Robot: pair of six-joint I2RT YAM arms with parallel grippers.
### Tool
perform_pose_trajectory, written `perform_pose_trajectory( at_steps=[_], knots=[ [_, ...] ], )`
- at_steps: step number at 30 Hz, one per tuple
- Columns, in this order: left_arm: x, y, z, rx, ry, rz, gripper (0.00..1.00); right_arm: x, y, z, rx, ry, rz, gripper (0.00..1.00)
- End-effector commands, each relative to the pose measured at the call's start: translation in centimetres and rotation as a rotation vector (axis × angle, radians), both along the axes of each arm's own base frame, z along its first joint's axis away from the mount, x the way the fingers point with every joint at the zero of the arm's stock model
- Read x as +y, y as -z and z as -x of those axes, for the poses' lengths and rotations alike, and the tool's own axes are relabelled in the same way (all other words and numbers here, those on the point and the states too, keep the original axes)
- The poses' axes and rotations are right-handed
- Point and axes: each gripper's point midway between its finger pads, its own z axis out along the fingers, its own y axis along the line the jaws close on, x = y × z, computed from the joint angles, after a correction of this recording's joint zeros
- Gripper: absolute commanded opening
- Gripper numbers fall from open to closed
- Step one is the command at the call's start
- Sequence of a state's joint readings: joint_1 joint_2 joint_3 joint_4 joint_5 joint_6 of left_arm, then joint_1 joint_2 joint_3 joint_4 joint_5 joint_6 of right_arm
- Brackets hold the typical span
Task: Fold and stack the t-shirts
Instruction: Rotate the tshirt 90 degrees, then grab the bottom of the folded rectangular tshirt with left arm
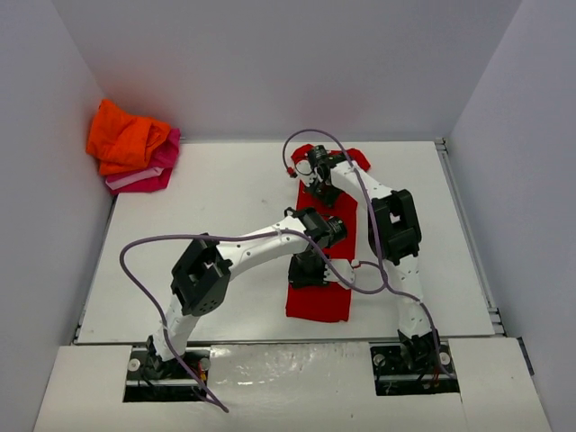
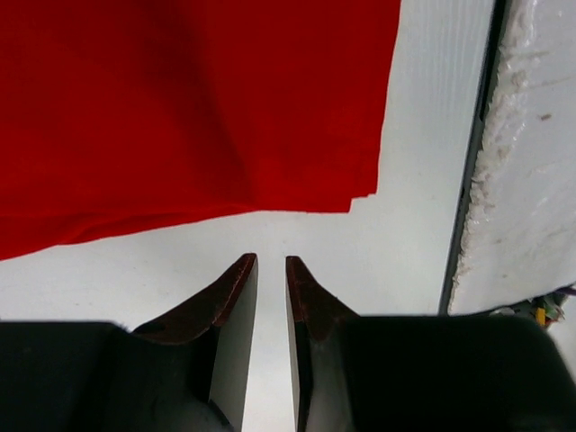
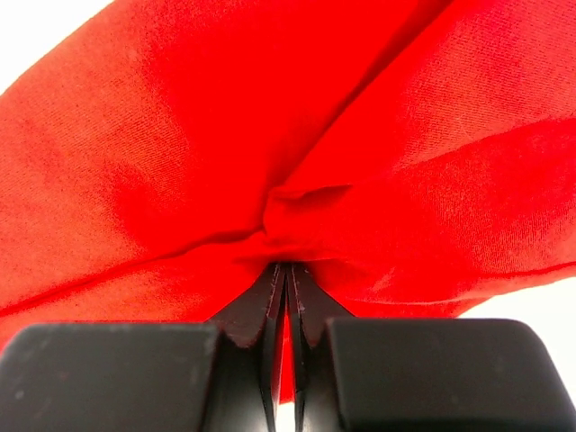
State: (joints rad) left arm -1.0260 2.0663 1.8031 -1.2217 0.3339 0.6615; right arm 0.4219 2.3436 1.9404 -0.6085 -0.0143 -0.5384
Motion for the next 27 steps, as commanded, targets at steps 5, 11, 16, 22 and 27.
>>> perform_pose_trajectory(
  at_steps=[5,11,16,22,27],
  knots=[
    [-3.4,-1.4,-0.4,-0.209,-0.035,0.115,0.18,-2.6,-13.0,-2.1,-0.262,0.109,-0.085,0.33],
    [-4.2,-1.7,0.2,-0.254,-0.033,0.137,0.19,-4.1,-19.6,-0.4,-0.381,0.147,-0.126,0.75],
    [-4.6,-0.8,1.4,-0.262,-0.016,0.119,0.26,-9.9,-25.5,0.5,-0.526,0.285,-0.093,0.78],
    [-4.8,-0.1,3.7,-0.222,-0.024,0.124,0.76,-15.3,-26.8,2.6,-0.566,0.359,-0.040,0.79],
    [-4.6,1.5,4.3,-0.219,-0.039,0.111,0.76,-16.8,-25.7,4.1,-0.546,0.387,-0.025,0.78]
  ],
)
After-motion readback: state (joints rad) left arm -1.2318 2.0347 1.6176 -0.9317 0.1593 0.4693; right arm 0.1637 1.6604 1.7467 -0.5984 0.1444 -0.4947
